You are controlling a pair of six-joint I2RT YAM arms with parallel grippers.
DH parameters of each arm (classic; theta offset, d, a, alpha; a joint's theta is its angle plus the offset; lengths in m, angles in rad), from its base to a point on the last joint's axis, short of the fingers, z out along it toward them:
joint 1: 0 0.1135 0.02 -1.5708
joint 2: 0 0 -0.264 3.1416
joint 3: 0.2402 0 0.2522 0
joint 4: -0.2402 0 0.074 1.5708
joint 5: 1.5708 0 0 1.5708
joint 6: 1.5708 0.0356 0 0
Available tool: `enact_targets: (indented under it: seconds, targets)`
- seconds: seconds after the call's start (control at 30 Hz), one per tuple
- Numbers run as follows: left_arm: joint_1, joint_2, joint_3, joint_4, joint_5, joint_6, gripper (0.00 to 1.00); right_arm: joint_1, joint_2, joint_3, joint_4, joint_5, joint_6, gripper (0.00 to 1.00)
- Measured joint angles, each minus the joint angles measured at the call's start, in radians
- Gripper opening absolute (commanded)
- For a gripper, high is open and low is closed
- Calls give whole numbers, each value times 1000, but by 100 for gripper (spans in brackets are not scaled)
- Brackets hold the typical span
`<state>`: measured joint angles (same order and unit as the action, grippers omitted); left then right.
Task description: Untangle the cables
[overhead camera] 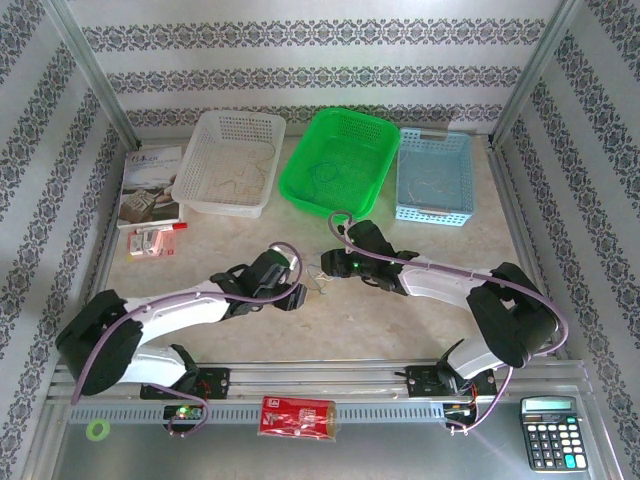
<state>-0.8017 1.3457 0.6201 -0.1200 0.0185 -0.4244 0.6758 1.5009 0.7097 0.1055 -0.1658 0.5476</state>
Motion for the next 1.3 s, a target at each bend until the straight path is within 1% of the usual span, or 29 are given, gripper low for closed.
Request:
enact_targets:
  seconds: [0.27,0.47,0.73,0.87,0.93,1.0,1.17,1.3]
  targets:
    - [-35,101,60,5,-76,33,51,-13,0,-14,20,-1,1,48]
    - [-37,156,74,26,-86,46,43,-20,0,-27,33,-2,4,48]
    - [-37,211,79,51,-95,55,29,-20,1,-39,55,-9,8,48]
    - [-37,230,85,66,-98,58,18,-20,2,-45,64,-16,8,48]
    - [-37,240,87,75,-99,60,10,-20,3,-47,66,-19,13,47]
    - [-37,246,87,79,-99,66,0,-20,6,-49,72,-24,21,47]
    - [-37,226,97,64,-102,70,0,-26,15,-64,95,-37,34,47]
    - [-37,122,127,4,-100,71,0,-26,36,-78,123,-39,46,47]
